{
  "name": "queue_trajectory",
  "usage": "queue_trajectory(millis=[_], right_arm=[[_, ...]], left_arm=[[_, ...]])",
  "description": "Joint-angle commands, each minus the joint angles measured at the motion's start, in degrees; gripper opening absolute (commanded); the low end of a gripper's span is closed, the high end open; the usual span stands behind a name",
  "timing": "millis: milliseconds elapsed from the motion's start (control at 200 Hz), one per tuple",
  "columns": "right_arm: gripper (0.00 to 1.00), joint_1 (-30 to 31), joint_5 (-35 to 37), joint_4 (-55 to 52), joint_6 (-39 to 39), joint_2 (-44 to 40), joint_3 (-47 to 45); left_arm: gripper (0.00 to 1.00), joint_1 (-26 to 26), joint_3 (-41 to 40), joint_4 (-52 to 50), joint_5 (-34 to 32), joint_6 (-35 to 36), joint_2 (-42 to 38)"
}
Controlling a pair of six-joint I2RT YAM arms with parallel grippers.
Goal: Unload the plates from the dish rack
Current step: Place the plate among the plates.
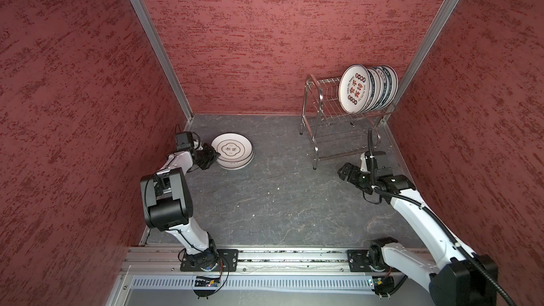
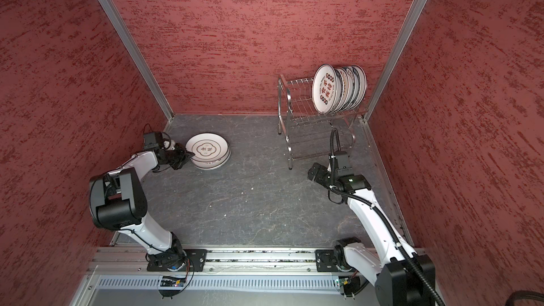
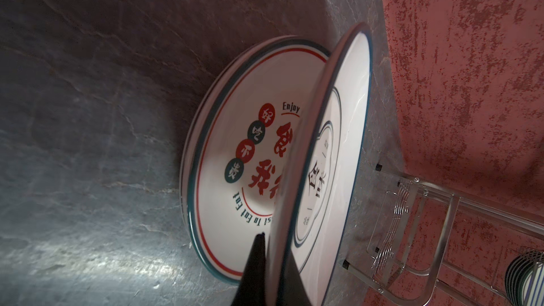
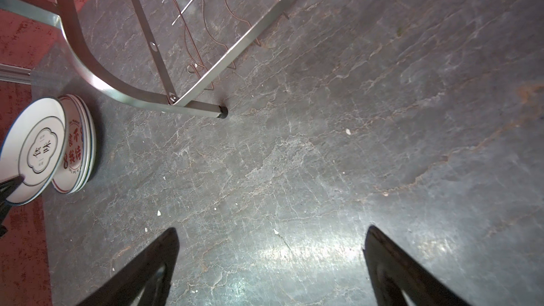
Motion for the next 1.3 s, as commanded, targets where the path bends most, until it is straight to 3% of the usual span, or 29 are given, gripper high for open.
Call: queue_trajectory(millis=[0,150,736,1012,1297], right_arm=[[0.99,-0.3,-0.9,2.4,0.6,-0.4,1.0],[0.99,-0.3,-1.2,2.5,0.3,-0.3,1.1],[0.99,-0.3,-1.3,3.3,0.3,-1.5,0.6],[0.99,-0.3,-0.2,3.1,0.3,-3.3,0.3],[0.99,-0.3,0.2,2.6,0.4,-4.7,-0.4]], left_arm=[[0.05,0.3,1.4,0.1,1.1,1.6,0.3],[0.07,0.0,1.3,-0.3,0.2,1.8,0.9],[0.57,-4.5,7.8,-13.5,-12.6,3.7,2.9],[0.63,-6.5,11.5,-18.2,-18.0,3.8,5.1],[0.67,-7.7,13.9,-19.3,-19.1,4.1,7.6]])
